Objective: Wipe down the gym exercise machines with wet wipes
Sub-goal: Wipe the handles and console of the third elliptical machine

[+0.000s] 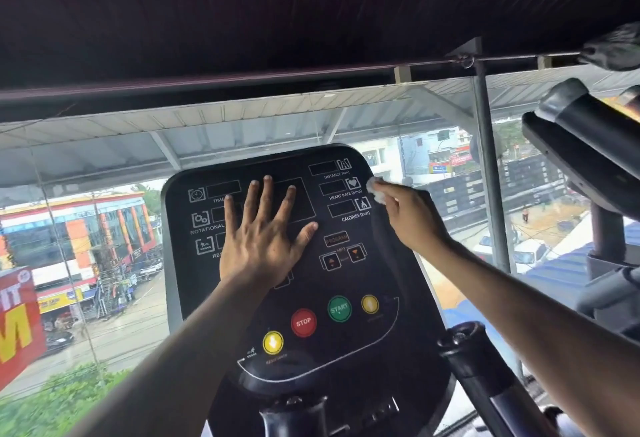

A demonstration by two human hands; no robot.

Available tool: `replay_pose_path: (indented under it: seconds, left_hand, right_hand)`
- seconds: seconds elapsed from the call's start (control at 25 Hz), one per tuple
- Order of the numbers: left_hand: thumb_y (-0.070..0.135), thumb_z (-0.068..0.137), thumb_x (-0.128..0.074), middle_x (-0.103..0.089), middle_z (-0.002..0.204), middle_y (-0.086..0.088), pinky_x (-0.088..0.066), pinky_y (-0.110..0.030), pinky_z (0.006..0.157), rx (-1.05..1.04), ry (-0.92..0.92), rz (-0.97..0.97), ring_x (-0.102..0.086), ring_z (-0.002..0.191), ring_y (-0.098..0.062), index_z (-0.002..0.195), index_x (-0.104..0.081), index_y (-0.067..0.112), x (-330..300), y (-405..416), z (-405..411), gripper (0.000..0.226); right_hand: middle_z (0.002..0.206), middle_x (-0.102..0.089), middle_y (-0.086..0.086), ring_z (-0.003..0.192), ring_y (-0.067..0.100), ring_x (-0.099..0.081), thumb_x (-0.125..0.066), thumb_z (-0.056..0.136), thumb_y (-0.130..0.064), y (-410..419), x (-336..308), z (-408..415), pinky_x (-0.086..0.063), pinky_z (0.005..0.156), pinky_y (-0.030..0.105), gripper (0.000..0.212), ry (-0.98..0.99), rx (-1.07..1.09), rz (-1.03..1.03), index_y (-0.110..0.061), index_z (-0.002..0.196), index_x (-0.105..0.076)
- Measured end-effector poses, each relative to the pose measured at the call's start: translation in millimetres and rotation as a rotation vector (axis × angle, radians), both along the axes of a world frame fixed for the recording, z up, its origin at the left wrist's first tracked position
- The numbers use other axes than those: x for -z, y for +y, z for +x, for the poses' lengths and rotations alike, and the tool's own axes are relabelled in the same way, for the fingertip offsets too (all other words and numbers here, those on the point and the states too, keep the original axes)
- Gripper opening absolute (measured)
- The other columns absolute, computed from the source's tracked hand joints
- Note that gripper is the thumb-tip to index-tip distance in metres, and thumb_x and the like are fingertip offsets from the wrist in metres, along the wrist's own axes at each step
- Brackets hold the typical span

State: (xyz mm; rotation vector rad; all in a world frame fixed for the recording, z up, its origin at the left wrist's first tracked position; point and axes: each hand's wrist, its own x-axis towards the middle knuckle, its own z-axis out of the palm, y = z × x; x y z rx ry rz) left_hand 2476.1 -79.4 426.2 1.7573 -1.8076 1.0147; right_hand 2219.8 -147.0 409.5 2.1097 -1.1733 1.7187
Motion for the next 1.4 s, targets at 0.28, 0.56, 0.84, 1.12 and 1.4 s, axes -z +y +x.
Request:
replay_pose_path:
  seconds: [0.28,0.56,0.84,1.12,1.4]
  left_hand:
    - [0.085,0.091,0.002,0.010,0.175,-0.004,0.007,-0.057,0.128,0.006,0.003,-0.016,0.014,0.161,-0.024,0.167,-0.002,0.037,2.7,-0.7,0.4,0.090]
    - [0.085,0.090,0.001,0.007,0.175,-0.004,0.008,-0.056,0.128,0.020,0.011,-0.014,0.012,0.161,-0.024,0.167,-0.006,0.036,2.3,-0.6,2.1,0.091]
    - [0.087,0.090,0.001,0.007,0.175,-0.005,0.008,-0.058,0.128,0.033,0.012,-0.016,0.012,0.161,-0.024,0.167,-0.006,0.036,2.3,-4.3,2.7,0.093]
    - [0.086,0.089,0.002,0.009,0.175,-0.005,0.008,-0.058,0.128,0.035,0.013,-0.004,0.012,0.161,-0.025,0.167,-0.004,0.036,3.6,-2.2,2.5,0.093]
    - [0.086,0.091,0.001,0.006,0.175,-0.006,0.007,-0.058,0.127,0.040,0.008,-0.017,0.011,0.161,-0.026,0.167,-0.006,0.035,3.7,-2.0,3.6,0.092]
  right_hand:
    - [0.106,-0.076,0.017,0.093,0.037,-0.071,-0.052,0.097,-0.001,-8.7,20.1,-10.8,-0.050,0.071,0.031,0.032,-0.083,0.117,0.152,-0.009,0.119,-0.073]
    - [0.105,-0.077,0.013,0.096,0.027,-0.072,-0.056,0.094,0.002,-9.1,16.0,-16.7,-0.043,0.070,0.020,0.027,-0.054,0.063,0.098,-0.008,0.108,-0.078]
    - [0.107,-0.078,0.002,0.093,0.021,-0.075,-0.064,0.094,-0.007,15.3,62.9,-27.4,-0.062,0.081,0.037,0.029,-0.066,0.043,-0.047,-0.019,0.117,-0.077]
    - [0.072,-0.067,0.015,0.072,0.037,-0.065,-0.060,0.087,-0.002,-0.9,60.4,-40.9,-0.047,0.062,0.037,0.014,0.004,0.134,0.166,-0.005,0.076,-0.069]
    - [0.086,-0.077,0.002,0.074,0.017,-0.067,-0.072,0.087,-0.002,17.9,66.2,-42.9,-0.047,0.068,0.024,0.011,-0.033,0.042,0.049,-0.009,0.091,-0.079]
